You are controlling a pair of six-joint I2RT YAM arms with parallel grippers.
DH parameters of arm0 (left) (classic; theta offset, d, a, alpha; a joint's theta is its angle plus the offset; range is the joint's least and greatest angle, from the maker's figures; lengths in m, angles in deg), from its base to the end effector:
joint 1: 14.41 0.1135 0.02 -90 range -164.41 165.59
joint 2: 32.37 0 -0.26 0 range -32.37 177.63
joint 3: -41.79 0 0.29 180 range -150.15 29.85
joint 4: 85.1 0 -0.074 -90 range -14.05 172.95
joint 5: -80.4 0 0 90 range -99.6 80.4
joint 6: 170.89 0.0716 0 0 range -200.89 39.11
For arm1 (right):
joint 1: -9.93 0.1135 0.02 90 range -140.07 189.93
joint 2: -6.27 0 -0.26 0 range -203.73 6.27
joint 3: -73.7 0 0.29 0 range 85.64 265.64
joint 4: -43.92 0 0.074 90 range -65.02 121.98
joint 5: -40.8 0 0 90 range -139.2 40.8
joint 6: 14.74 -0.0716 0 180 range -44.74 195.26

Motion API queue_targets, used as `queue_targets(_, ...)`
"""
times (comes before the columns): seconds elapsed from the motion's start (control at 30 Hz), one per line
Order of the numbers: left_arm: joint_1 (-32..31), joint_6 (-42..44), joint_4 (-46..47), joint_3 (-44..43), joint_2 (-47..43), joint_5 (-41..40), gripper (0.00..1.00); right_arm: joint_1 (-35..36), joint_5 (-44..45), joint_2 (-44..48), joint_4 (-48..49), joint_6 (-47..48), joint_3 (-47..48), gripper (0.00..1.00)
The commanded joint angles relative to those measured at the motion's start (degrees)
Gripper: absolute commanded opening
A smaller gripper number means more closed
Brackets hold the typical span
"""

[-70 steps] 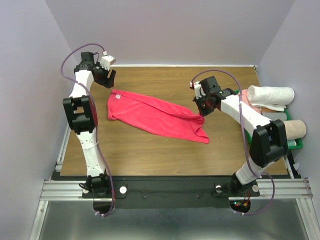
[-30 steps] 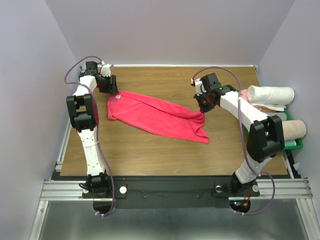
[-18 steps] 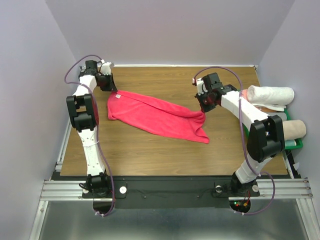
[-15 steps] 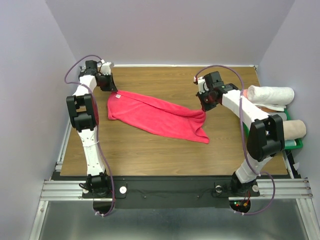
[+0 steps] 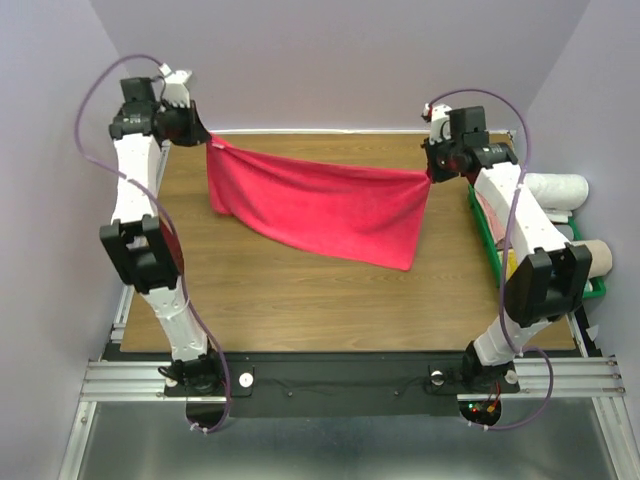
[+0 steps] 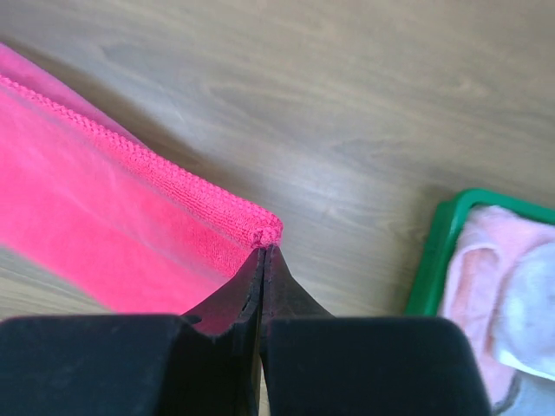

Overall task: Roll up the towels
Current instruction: Flatten the towel

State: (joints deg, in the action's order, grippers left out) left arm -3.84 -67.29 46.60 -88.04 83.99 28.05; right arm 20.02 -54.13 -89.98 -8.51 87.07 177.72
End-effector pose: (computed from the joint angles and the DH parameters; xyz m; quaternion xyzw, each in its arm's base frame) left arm 0.5239 0.0533 0.3394 0.1715 0.8347 -0.1879 0.4885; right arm 0.4312 0.0830 0.3090 -0.1914 0.9020 0.0339 0.3856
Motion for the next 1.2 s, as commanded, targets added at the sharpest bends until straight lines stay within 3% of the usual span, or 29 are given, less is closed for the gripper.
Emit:
queue_targets(0.0, 0.59, 1.77, -2.57, -0.60, -14.10, 2.34, 0.00, -0.94, -1.75, 7.81, 1.29, 0.14, 4.26, 0.01)
queue_targets(0.07, 0.94, 1.86, -2.75, 2.03, -17.99, 2.52, 0.00, -1.12, -2.10, 10.36, 1.29, 0.49, 3.47, 0.01)
queue_targets(0.27, 1.47, 2.74, -0.38, 21.95, -38.97, 1.03, 0.00, -1.21, -2.89, 24.07, 1.38, 3.74, -4.08, 0.01)
queue_targets(0.37, 1.47, 2.92, -0.99, 28.91, -45.23, -0.29, 0.00, -1.21, -2.19, 30.74, 1.38, 5.85, -8.12, 0.01)
queue_targets(0.63, 1.65, 0.90, -4.94, 37.46, -62.73, -4.95, 0.00, -1.30, -0.96, 45.79, 0.41, 9.28, -16.04, 0.01)
queue_targets(0.77, 1.65, -0.42, -4.87, 40.18, -63.01, -7.85, 0.00, -1.21, -1.40, 44.93, -0.20, 10.07, -18.50, 0.01)
queue_targets(0.9, 1.65, -2.70, -0.30, 45.37, -58.62, -8.29, 0.00, -1.30, -2.19, 36.59, 3.91, 9.63, -21.58, 0.01)
queue_targets(1.17, 1.65, -12.98, 12.79, 46.87, -36.22, -8.12, 0.00, -1.21, -4.74, 13.83, 17.54, 4.54, -21.59, 0.01)
